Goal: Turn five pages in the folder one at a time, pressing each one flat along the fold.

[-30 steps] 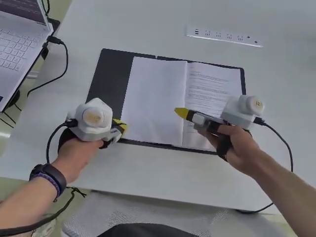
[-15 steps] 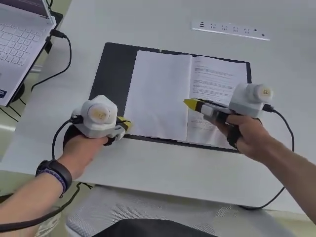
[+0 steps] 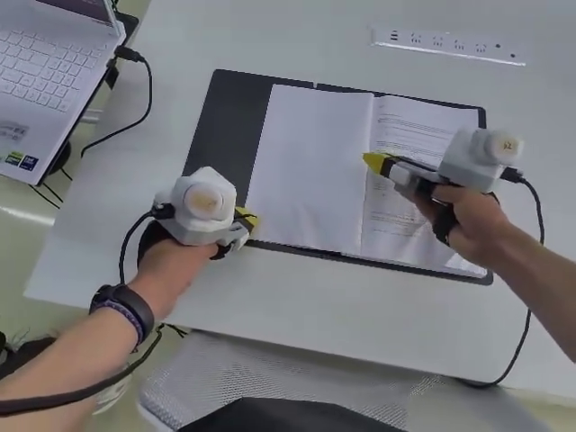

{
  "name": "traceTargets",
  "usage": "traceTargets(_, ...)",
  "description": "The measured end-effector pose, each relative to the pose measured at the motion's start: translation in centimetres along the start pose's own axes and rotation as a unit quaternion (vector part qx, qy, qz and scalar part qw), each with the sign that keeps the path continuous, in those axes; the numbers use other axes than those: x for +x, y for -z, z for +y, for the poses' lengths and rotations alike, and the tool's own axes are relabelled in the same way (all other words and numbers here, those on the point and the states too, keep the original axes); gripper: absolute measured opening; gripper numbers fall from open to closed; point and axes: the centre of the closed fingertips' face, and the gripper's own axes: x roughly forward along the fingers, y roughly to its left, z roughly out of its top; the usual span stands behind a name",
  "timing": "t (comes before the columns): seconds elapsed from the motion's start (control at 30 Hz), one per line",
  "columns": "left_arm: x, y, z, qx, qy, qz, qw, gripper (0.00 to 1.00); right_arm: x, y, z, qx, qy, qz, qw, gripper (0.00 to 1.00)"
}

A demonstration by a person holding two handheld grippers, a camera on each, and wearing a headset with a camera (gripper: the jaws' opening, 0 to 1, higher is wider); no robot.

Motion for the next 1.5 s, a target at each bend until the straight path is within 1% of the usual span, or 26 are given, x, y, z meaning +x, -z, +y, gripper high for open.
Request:
traceTargets(0.03,0.0,0.0,0.0,-0.001,0.000,0.000,1.0000,0.00,0.1,-0.1,-0.1,0.002,0.000,-0.001,1.0000,0.02)
traceTargets(0.1,0.1,0.0,0.1,-0.003,0.000,0.000,1.0000,0.00,0.4,-0.1,-0.6,0.017,0.002,-0.002,0.9998,0.00)
traceTargets(0.17,0.1,0.0,0.1,-0.003,-0.001,0.000,1.0000,0.00,0.6,-0.1,-0.8,0.020,0.000,-0.004,0.9998,0.00)
traceTargets(0.37,0.2,-0.1,0.1,-0.002,0.000,0.002,1.0000,0.00,1.0,1.1,-1.5,0.018,-0.002,0.013,0.9997,0.00)
traceTargets(0.4,0.2,-0.1,0.1,-0.001,0.000,0.003,1.0000,0.00,0.9,1.1,-1.5,0.022,-0.002,0.012,0.9997,0.00)
traceTargets(0.47,0.2,-0.1,0.1,-0.001,-0.001,0.003,1.0000,0.00,0.9,1.0,-1.5,0.043,-0.006,0.008,0.9990,0.00)
traceTargets(0.63,0.2,0.0,-0.1,-0.001,-0.002,0.004,1.0000,0.00,1.0,0.8,-1.6,0.040,-0.007,0.005,0.9992,0.00)
traceTargets(0.7,0.2,0.0,-0.1,0.001,-0.002,0.003,1.0000,0.00,1.2,0.5,-1.8,0.043,-0.004,0.001,0.9991,0.00)
traceTargets(0.77,0.2,0.0,-0.1,0.003,0.000,0.004,1.0000,0.00,1.5,0.1,-2.2,0.058,-0.003,-0.004,0.9983,0.00)
traceTargets(0.83,0.3,0.0,-0.1,0.008,0.004,0.006,0.9999,0.00,1.7,-0.2,-2.5,0.065,-0.002,-0.010,0.9978,0.00)
traceTargets(0.97,0.3,0.0,-0.1,0.006,0.006,0.006,0.9999,0.00,2.3,-0.8,-2.9,0.076,0.004,-0.022,0.9968,0.00)
traceTargets(1.1,0.3,0.0,-0.1,0.012,0.004,0.006,0.9999,0.00,2.9,-1.5,-3.4,0.079,0.005,-0.026,0.9966,0.00)
traceTargets(1.17,0.3,0.0,-0.1,0.011,0.005,0.006,0.9999,0.00,3.2,-1.9,-3.7,0.083,0.006,-0.028,0.9961,0.00)
traceTargets(1.23,0.3,0.0,0.0,0.010,0.006,0.006,0.9999,0.00,3.4,-2.3,-3.9,0.081,0.011,-0.029,0.9963,0.00)
traceTargets(1.3,0.3,0.1,0.0,0.010,0.006,0.007,0.9999,0.00,3.8,-2.8,-4.4,0.081,0.016,-0.033,0.9961,0.00)
traceTargets(1.43,0.4,0.1,0.2,0.011,0.006,0.007,0.9999,0.00,4.4,-3.7,-5.4,0.104,0.024,-0.049,0.9930,0.00)
traceTargets(1.47,0.4,0.1,0.2,0.011,0.006,0.007,0.9999,0.00,4.7,-4.0,-6.1,0.112,0.027,-0.055,0.9918,0.00)
traceTargets(1.5,0.4,0.1,0.2,0.010,0.006,0.007,0.9999,0.00,4.8,-4.2,-6.4,0.115,0.029,-0.059,0.9912,0.00)
